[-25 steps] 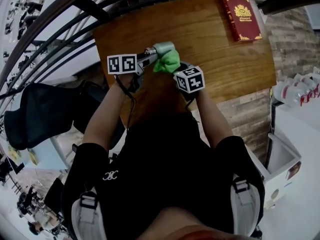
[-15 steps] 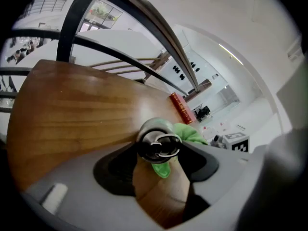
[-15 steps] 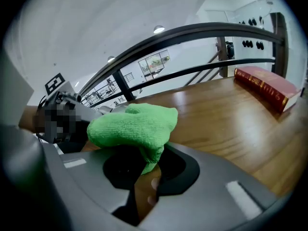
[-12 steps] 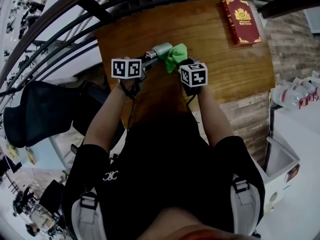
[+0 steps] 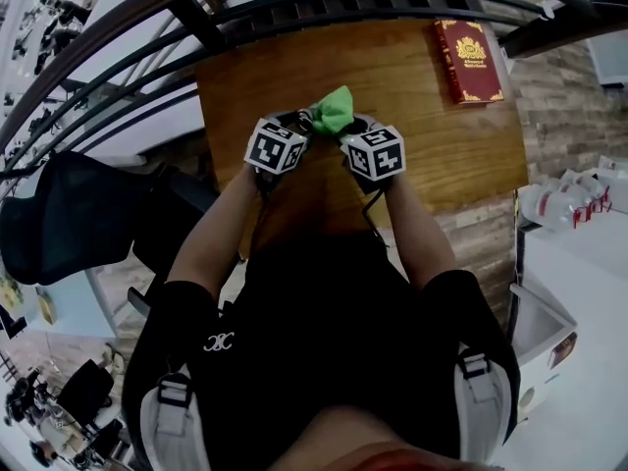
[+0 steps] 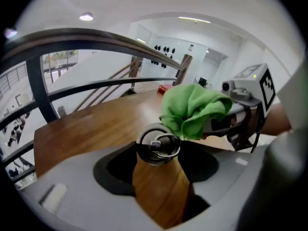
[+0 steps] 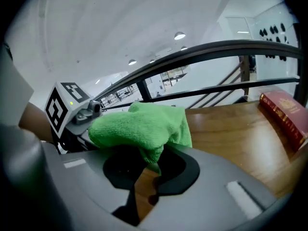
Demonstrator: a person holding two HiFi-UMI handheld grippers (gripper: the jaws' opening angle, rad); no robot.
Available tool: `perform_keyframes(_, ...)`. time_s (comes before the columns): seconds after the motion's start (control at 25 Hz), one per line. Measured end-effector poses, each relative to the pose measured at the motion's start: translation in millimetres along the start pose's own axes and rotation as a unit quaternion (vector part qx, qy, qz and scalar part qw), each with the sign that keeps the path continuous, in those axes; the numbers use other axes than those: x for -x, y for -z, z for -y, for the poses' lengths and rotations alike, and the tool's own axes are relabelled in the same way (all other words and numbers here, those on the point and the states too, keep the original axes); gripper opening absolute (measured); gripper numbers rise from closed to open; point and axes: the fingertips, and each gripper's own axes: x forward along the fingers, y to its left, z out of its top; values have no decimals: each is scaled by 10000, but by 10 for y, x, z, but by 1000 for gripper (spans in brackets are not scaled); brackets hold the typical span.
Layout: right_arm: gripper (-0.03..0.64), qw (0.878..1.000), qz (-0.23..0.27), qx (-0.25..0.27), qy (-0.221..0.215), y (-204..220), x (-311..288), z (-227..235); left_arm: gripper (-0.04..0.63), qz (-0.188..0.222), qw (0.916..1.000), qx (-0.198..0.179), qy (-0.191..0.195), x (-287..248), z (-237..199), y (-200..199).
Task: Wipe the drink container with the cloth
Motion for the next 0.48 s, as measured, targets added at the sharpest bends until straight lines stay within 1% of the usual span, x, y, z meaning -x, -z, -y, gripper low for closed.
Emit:
perform_keyframes(0.16, 52, 9993, -27, 279, -229, -116, -8, -201, 318, 53, 9978, -656, -79, -8, 99, -18)
perform_keyframes(0.24, 52, 9988, -82, 388, -277, -139, -27, -253, 318, 53, 9958, -907, -69, 25, 173, -28)
perform_keyframes(0.36, 52, 9978, -231, 526, -323, -120, -58, -254, 318, 46, 9920, -1257, -87, 41, 214, 18)
perform_keyframes(0.48, 52, 9967, -428, 616, -307, -56, -108, -191, 318, 123, 9867, -1614, -115, 48, 244, 71)
